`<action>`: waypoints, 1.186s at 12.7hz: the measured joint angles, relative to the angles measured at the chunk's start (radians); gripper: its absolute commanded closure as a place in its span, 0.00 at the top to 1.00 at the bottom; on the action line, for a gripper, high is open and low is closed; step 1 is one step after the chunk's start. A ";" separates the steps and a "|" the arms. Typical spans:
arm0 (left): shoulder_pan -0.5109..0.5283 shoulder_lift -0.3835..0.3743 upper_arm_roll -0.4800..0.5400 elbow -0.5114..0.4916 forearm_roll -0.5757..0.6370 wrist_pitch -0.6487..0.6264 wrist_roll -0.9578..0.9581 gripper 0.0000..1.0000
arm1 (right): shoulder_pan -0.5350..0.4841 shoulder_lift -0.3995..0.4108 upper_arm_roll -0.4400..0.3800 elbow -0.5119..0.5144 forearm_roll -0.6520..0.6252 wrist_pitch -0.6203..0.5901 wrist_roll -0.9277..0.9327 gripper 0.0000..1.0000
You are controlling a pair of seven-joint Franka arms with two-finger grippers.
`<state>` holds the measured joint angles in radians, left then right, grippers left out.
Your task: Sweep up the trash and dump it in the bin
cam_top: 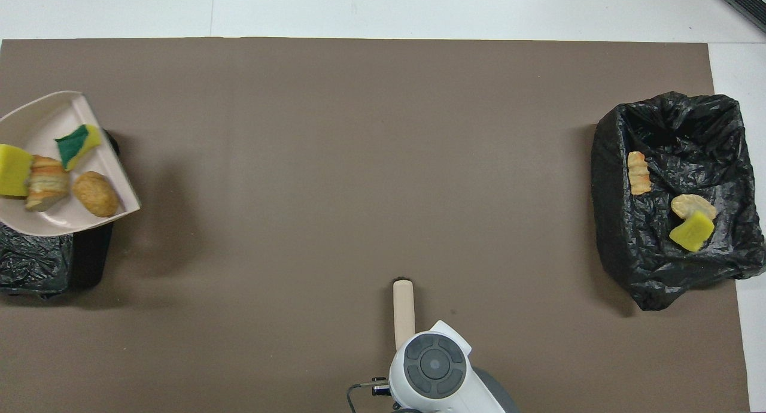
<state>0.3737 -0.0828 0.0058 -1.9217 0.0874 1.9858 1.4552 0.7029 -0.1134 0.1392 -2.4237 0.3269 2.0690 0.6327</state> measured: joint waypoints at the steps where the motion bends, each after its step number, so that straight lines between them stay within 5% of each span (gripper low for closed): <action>1: 0.057 0.009 0.000 0.022 0.000 0.001 0.039 0.00 | 0.003 0.001 0.000 0.000 -0.009 0.000 0.000 1.00; 3: 0.144 0.042 0.003 0.091 0.015 0.011 0.159 0.00 | 0.002 0.006 -0.001 0.012 -0.057 0.008 0.000 1.00; 5: 0.168 0.083 0.007 0.151 0.155 0.040 0.202 0.00 | -0.005 0.024 -0.006 0.056 -0.081 0.017 0.001 1.00; 15: 0.039 0.118 -0.017 0.149 0.702 0.043 0.173 0.00 | -0.325 0.046 -0.017 0.316 -0.314 0.017 -0.012 1.00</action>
<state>0.4129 0.0355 -0.0114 -1.7728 0.7897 2.0283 1.6284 0.3777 -0.0673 0.1222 -2.1080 0.0133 2.0862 0.6205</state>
